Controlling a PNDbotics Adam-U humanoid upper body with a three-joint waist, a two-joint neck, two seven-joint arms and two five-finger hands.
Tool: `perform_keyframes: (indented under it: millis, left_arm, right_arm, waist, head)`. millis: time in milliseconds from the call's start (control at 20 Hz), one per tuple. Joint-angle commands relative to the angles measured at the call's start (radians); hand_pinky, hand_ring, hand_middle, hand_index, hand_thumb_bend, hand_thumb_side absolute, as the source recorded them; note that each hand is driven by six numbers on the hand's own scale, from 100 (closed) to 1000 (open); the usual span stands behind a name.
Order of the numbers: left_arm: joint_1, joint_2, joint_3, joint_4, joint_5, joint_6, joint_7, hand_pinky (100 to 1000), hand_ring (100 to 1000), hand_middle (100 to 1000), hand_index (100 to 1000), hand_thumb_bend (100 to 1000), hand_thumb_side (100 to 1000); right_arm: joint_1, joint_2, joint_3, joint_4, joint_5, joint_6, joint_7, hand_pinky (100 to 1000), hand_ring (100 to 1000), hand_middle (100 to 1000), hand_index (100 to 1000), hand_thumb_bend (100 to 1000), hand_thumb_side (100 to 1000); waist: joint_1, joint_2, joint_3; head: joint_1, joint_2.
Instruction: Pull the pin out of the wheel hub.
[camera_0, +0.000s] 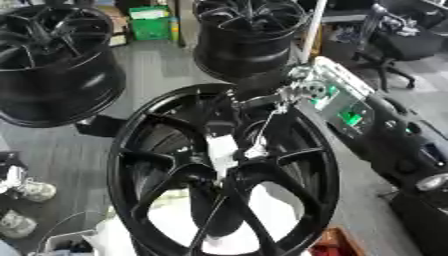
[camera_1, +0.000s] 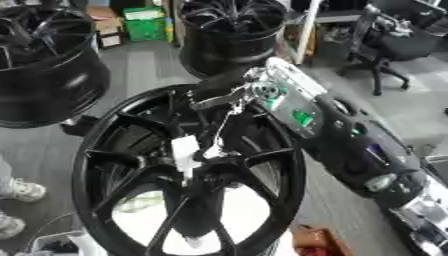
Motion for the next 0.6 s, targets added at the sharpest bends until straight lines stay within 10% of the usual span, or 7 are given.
perform_keyframes:
  millis: [50, 600]
  left_arm:
    - [-0.005, 0.010, -0.003, -0.015, 0.002, -0.002, -0.004, 641, 610, 646, 595, 108, 240]
    - [-0.007, 0.010, -0.003, -0.015, 0.002, -0.002, -0.004, 641, 612, 646, 596, 107, 243]
  right_arm:
    - [-0.019, -0.003, -0.007, 0.015, 0.016, -0.072, 0.065, 706, 596, 871, 950, 311, 487]
    - [-0.009, 0.013, -0.007, 0.034, 0.016, -0.075, 0.065, 663, 542, 670, 784, 301, 468]
  waist:
    - [0.002, -0.010, 0.002]
    - [0.002, -0.010, 0.004]
  head:
    - [-0.004, 0.005]
    - [-0.005, 0.005]
